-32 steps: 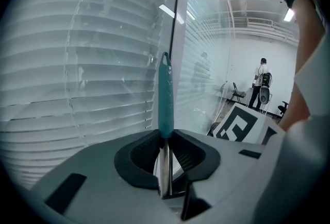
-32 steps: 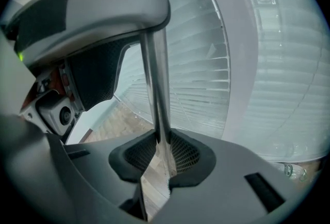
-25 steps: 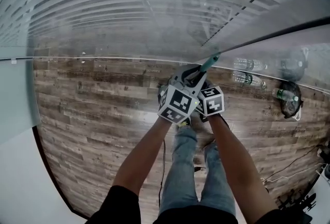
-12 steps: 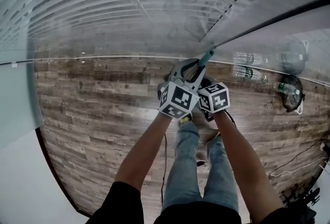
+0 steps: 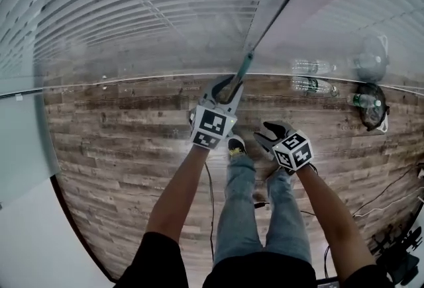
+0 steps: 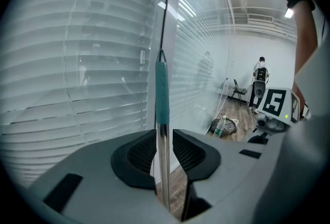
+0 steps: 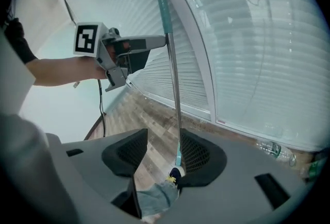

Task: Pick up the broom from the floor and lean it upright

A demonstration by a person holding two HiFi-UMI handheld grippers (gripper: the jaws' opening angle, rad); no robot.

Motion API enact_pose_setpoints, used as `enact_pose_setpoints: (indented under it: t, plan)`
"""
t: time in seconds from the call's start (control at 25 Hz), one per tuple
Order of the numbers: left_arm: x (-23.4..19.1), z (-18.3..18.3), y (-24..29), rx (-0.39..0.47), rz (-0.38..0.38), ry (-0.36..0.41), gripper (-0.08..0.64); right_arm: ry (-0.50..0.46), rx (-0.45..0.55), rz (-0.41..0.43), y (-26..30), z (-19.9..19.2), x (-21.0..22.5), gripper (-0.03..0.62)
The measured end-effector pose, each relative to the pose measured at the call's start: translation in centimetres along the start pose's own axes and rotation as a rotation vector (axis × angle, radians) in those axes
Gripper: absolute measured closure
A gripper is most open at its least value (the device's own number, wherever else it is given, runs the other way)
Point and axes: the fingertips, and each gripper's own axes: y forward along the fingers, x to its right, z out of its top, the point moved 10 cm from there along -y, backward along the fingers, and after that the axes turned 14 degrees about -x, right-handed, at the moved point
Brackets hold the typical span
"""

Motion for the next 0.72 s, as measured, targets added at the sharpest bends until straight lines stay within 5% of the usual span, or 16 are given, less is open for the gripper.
enact_pose_setpoints:
  t: [0.28, 0.36, 0.52, 0.72]
  plan:
    - [1.5, -1.0, -4.1, 0.019, 0.097, -0.093, 0.378, 0.154, 0.099, -0.044, -7.1, -6.6, 0.5, 0.398]
    - [3.2, -2.0, -6.9, 0.028, 0.143, -0.112, 0.371, 0.158, 0.129, -0.08, -10.3, -7.6, -0.1, 0.445]
    - [8.3, -2.5, -13.2, 0.073, 0.182, -0.202, 0.37, -0.026, 0.236, -0.152, -18.8, -7.2, -1.5, 0.557]
    - [18.7, 1.4, -21.3, 0.154, 0.272, -0.272, 0.371, -0.26, 0.299, -0.128, -32.0, -10.2, -3.5, 0.574]
